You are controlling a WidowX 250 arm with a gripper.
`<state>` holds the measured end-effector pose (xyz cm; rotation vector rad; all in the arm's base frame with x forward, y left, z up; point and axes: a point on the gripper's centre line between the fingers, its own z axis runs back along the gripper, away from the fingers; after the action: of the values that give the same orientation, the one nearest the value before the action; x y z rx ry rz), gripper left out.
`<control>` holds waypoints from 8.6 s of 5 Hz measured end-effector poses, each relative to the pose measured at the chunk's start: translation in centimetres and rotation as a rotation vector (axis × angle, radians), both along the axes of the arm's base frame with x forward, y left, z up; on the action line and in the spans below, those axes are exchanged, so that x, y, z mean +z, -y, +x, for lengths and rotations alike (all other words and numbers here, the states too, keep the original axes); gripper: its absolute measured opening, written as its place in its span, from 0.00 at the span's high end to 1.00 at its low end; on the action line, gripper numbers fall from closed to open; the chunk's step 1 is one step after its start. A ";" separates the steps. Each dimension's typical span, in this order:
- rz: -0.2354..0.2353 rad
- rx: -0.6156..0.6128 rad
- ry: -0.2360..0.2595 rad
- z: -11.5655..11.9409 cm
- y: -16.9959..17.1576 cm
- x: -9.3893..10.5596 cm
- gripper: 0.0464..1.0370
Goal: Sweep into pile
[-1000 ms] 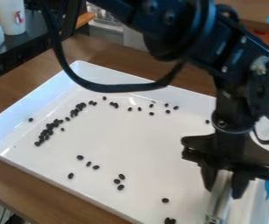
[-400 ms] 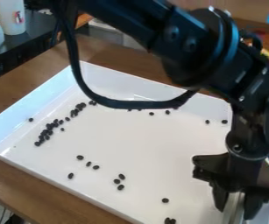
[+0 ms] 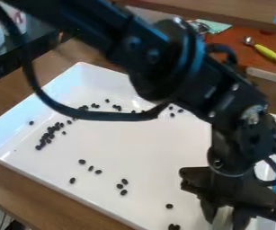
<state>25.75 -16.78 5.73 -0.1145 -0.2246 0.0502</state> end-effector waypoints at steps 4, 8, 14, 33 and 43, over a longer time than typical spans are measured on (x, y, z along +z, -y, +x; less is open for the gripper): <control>0.063 -0.036 0.054 0.6 -6.2 -0.6 0.66; 0.153 -0.041 -0.098 -0.2 -16.4 -0.8 0.66; 0.008 0.010 -0.127 -1.2 -24.8 2.2 0.66; 0.019 0.119 -0.061 9.5 -25.1 -0.5 0.66; -0.101 0.000 -0.073 2.3 -2.4 1.8 0.66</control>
<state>28.06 -14.38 7.50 -0.2130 -0.1491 0.0660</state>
